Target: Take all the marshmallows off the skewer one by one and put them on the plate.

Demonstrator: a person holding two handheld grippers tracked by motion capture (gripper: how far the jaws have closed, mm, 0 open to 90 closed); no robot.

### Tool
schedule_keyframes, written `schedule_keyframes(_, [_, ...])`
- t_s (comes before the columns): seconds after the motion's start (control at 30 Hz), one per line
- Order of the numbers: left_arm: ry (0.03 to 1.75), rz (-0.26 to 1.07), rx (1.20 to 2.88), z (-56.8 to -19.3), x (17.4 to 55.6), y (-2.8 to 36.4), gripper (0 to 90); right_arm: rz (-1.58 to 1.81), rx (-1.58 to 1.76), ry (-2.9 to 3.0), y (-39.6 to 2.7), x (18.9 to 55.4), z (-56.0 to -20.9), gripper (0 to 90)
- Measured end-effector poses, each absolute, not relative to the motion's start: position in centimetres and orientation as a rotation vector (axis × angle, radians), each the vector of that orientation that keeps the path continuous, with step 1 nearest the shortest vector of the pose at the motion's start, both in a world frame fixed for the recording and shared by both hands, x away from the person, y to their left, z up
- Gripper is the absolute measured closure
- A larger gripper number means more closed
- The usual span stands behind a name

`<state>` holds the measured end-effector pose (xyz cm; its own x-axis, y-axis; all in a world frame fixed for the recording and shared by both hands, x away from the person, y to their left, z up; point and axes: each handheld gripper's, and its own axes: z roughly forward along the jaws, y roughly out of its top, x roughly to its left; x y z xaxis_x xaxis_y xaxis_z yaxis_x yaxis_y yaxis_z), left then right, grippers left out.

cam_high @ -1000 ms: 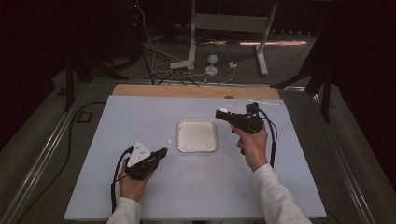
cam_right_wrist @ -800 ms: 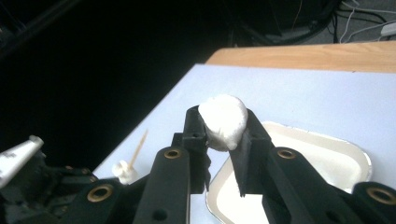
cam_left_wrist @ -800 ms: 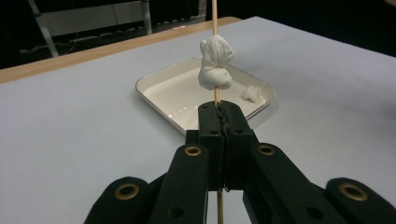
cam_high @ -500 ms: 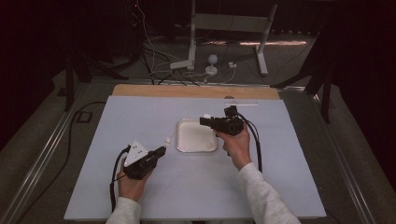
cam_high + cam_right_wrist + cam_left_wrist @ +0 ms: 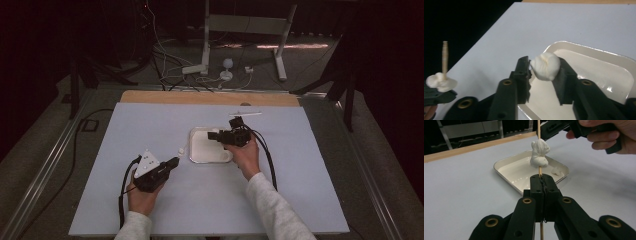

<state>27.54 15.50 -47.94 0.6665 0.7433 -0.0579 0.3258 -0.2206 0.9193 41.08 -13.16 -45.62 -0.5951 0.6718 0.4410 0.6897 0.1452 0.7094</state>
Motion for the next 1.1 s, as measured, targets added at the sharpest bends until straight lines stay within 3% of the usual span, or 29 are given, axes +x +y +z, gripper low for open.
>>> schedule_keyframes(0.1, [0.852, 0.487, 1.813, -47.9, 27.6, 15.5, 89.8, -1.461, -1.444, -2.366, -13.0, 41.4, -46.1, 50.9])
schedule_keyframes(0.57, [0.855, 0.489, 1.81, -47.9, 27.6, 15.5, 89.7, -1.498, -1.407, -2.35, -13.2, 40.8, -45.6, 29.2])
schedule_keyframes(1.1, [0.853, 0.489, 1.808, -47.9, 27.6, 15.3, 89.7, -1.555, -1.227, -2.29, -12.2, 37.5, -44.9, 29.2])
